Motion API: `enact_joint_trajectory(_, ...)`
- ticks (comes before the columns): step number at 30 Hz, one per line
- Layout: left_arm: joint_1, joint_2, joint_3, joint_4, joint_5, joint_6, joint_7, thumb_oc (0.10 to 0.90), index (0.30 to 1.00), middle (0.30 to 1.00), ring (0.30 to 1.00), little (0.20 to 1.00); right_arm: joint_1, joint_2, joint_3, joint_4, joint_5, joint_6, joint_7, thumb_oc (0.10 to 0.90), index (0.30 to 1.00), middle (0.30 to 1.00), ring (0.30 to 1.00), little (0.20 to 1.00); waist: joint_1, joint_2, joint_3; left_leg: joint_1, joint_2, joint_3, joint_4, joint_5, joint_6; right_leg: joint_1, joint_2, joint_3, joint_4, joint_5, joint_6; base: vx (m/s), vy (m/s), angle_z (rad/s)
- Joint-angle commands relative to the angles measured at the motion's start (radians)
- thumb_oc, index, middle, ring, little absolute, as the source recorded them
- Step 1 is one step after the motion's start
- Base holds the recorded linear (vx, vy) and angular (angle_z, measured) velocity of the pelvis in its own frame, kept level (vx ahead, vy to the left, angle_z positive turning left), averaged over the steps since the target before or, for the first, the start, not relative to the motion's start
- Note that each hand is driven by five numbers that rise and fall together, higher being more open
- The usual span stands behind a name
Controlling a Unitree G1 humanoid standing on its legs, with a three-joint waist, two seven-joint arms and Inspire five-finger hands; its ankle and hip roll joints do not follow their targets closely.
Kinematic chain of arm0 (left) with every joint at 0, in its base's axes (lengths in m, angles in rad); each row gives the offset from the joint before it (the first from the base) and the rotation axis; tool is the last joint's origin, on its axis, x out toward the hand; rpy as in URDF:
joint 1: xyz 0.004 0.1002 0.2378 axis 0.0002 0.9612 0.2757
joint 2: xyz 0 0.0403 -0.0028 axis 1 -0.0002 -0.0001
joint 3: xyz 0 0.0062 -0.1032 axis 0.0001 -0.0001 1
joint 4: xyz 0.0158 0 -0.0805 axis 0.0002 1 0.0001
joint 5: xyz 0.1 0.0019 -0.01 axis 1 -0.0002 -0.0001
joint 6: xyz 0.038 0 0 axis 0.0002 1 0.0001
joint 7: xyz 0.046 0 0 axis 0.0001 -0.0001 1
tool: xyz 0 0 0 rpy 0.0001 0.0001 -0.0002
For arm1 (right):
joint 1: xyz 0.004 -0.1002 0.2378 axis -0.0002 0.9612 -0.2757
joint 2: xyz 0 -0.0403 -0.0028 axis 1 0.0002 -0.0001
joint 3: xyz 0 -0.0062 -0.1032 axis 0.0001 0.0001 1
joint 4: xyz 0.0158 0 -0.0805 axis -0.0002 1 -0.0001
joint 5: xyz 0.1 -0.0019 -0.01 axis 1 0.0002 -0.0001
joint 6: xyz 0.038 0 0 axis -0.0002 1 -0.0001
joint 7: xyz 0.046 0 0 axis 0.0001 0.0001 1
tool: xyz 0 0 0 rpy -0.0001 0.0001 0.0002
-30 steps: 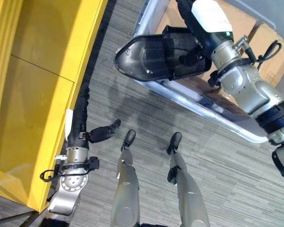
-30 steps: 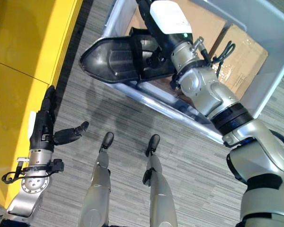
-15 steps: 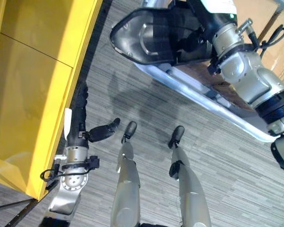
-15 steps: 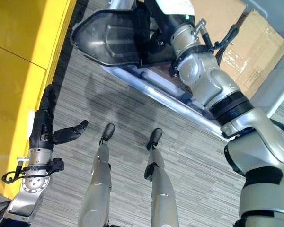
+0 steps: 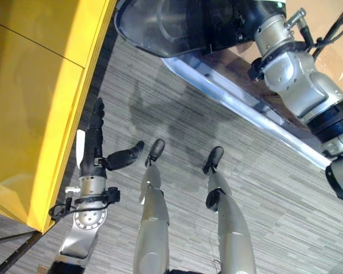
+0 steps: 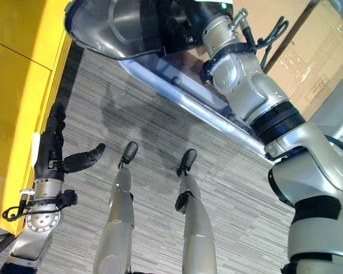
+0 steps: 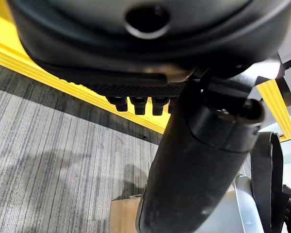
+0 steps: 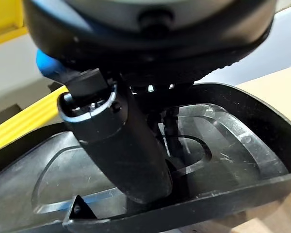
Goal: Move parts from the plastic box to the shelf.
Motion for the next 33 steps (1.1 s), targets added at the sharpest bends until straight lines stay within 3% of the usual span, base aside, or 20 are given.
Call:
enact_joint_trajectory(1, 0.016, 0.052, 0.029, -0.154, -0.016, -0.089, 0.047, 0.9, 1.0, 1.0, 1.0, 1.0, -0.1, 0.013, 0.083, 0.03, 0.025, -0.031, -0.006, 0.4, 0.3, 0.3, 0.3, 0.3, 0.018, -0.065, -0.006, 0.108, 0.061, 0.04, -0.086, 0.058, 0.035, 0.081, -0.077, 0.074, 0.012, -0.105, 0.111, 0.03, -0.014, 0.05)
enact_joint_trajectory(17, 0.012, 0.066, 0.038, -0.146, -0.02, -0.093, 0.038, 0.9, 1.0, 1.0, 1.0, 1.0, -0.081, 0.006, 0.115, 0.158, 0.061, -0.025, 0.032, 0.4, 0.3, 0.3, 0.3, 0.3, 0.011, -0.096, -0.006, 0.133, 0.06, 0.042, -0.086, 0.05, 0.038, 0.103, -0.074, 0.077, 0.004, -0.094, 0.115, 0.0, 0.005, 0.02)
enact_joint_trajectory(29, 0.012, 0.09, 0.052, -0.135, -0.03, -0.096, 0.006, 0.9, 1.0, 1.0, 1.0, 1.0, -0.076, -0.03, 0.127, 0.295, 0.061, -0.014, 0.056, 0.4, 0.3, 0.3, 0.3, 0.3, 0.019, -0.112, -0.006, 0.236, 0.061, 0.061, -0.086, 0.045, 0.043, 0.219, -0.075, 0.082, -0.035, -0.079, 0.119, -0.04, 0.011, 0.0)
enact_joint_trajectory(33, 0.011, 0.094, 0.059, -0.123, -0.041, -0.093, -0.012, 0.9, 1.0, 1.0, 1.0, 1.0, -0.064, -0.037, 0.055, 0.353, 0.153, -0.015, 0.05, 0.4, 0.3, 0.3, 0.3, 0.3, 0.026, -0.117, -0.006, 0.318, 0.06, 0.079, -0.086, 0.033, 0.05, 0.308, -0.072, 0.09, -0.058, -0.078, 0.122, -0.03, 0.011, 0.0)
